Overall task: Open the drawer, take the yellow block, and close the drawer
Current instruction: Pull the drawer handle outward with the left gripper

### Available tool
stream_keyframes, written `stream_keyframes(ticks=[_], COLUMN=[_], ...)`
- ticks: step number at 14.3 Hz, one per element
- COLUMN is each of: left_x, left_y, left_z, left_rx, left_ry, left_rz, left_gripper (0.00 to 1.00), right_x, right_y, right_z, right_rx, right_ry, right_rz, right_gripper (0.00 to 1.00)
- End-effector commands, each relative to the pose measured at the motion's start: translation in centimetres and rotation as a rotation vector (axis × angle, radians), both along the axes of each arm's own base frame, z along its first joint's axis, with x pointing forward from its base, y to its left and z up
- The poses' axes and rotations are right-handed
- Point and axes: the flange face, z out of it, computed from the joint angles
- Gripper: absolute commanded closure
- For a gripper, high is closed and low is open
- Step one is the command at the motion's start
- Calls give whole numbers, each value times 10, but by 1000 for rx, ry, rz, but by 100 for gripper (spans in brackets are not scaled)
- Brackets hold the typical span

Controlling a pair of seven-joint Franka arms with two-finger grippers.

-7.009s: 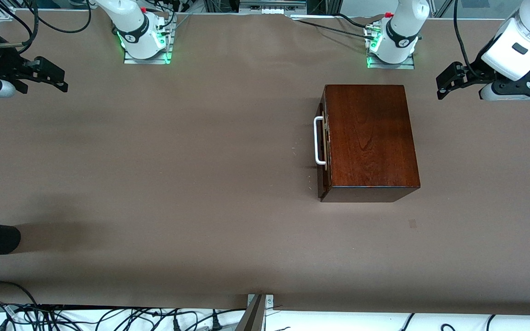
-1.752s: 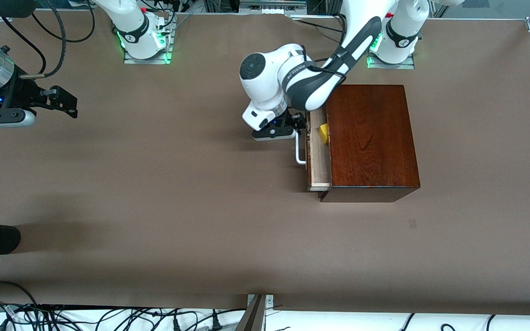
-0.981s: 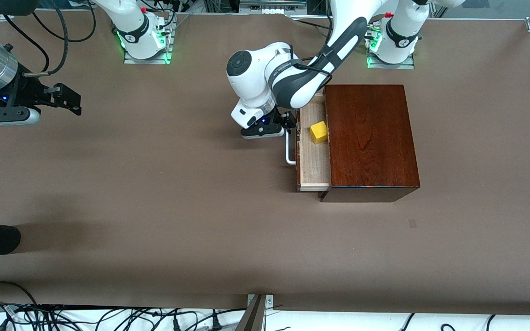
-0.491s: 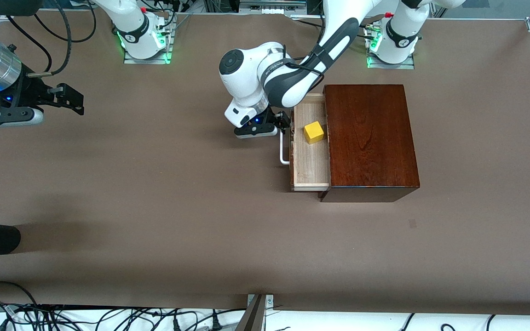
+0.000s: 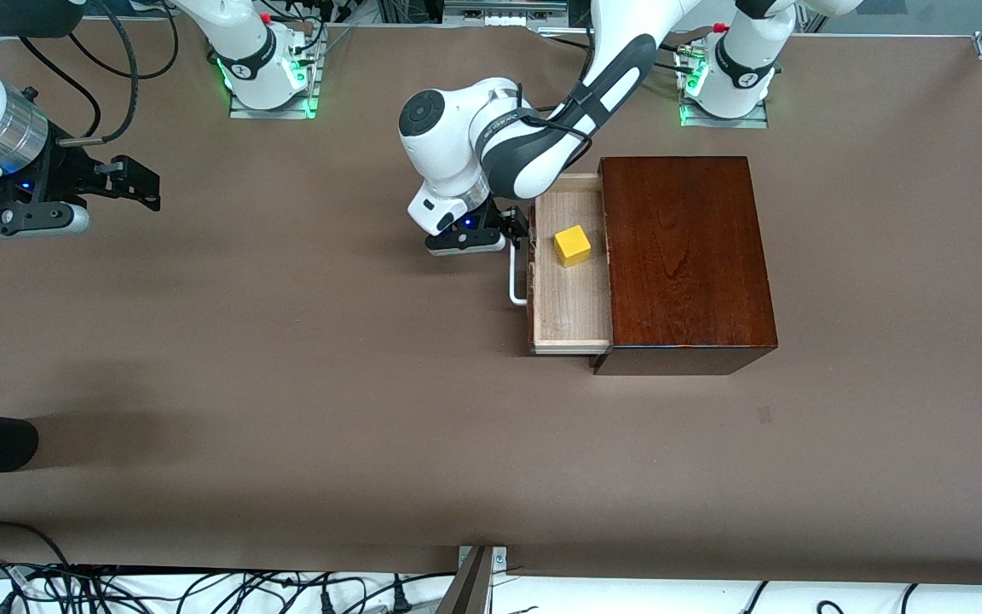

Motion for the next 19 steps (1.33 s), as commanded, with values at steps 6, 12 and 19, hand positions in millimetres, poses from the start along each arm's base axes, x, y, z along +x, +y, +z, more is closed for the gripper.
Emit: stream_keyframes(ticks=[6, 12, 19], left_x=[-13, -6, 2], left_y=[-49, -47, -27], left_z=[-1, 11, 25], left_rx=[-155, -184, -128], left_ry=[-19, -8, -9], left_rz=[-12, 14, -20], left_gripper=[0, 0, 0], right_x=[-1, -1, -2], right_y=[0, 1, 0], right_z=[-2, -3, -2], right_rx=[14, 14, 14], right_ry=[12, 17, 17], right_rz=[7, 10, 9], right_gripper=[0, 0, 0])
